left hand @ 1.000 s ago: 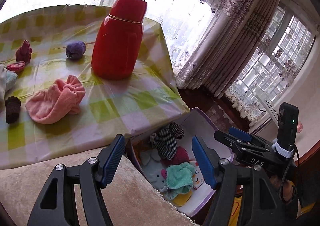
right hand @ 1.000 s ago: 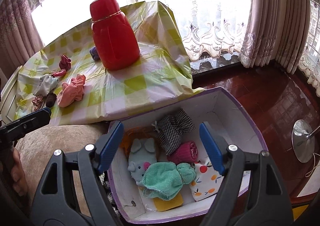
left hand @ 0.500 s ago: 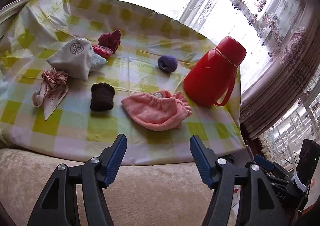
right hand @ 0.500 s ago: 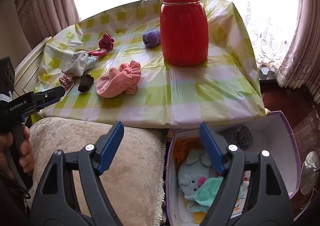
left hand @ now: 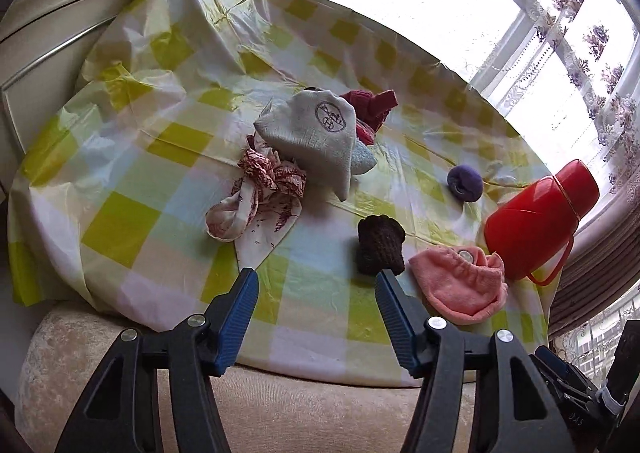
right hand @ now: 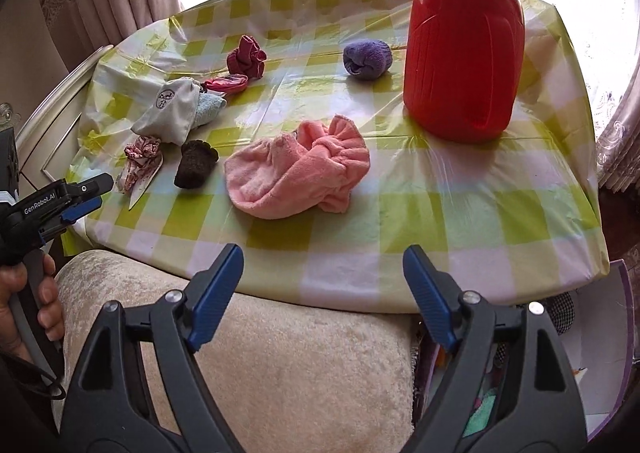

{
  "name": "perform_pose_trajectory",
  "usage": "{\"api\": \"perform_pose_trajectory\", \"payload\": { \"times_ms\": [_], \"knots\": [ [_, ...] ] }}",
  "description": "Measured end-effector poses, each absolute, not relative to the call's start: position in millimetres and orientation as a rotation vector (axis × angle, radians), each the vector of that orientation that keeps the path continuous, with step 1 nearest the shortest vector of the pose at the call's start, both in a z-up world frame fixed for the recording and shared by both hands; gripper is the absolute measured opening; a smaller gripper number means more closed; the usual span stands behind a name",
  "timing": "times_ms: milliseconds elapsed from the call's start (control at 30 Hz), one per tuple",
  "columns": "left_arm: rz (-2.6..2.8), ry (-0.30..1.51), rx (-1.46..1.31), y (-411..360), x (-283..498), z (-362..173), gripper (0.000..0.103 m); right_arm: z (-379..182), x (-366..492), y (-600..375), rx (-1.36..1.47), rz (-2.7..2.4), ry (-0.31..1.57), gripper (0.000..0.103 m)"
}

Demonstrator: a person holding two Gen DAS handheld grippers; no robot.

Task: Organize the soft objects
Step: 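Move both open tools back over the items on the bed, then grasp the red-white patterned cloth with the left tool while the right tool grasps the pink towel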

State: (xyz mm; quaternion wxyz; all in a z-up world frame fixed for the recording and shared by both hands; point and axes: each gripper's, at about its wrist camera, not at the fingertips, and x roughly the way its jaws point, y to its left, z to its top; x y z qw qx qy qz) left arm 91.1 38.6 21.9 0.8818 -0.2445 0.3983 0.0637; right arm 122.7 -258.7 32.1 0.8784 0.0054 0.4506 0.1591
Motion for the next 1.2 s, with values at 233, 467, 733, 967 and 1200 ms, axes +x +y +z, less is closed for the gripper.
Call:
{"api": "perform_pose_trajectory", "payload": {
  "times_ms": [233, 467, 733, 967, 1200],
  "knots": [
    [0.176, 0.831, -0.512, 60.3, 111.9, 14.5, 0.060, 26.0, 147.4, -233.4, -0.034, 0.313, 0.933, 0.085],
    [0.201, 0.844, -0.502, 75.3, 141.3, 4.5, 0.060, 13.7, 174.0, -215.3, -0.057, 0.298, 0.954, 0.086],
    [0.223, 0.864, -0.509, 87.5, 173.3, -11.5, 0.059, -1.0, 199.9, -199.7, -0.068, 0.284, 0.987, 0.086],
    [0.200, 0.890, -0.520, 88.7, 186.1, -24.4, 0.039, -14.0, 218.7, -190.4, -0.083, 0.268, 1.020, 0.086],
    [0.183, 0.891, -0.545, 89.4, 183.9, -27.7, 0.024, -17.7, 221.1, -183.9, -0.114, 0.278, 1.025, 0.063]
  ]
}}
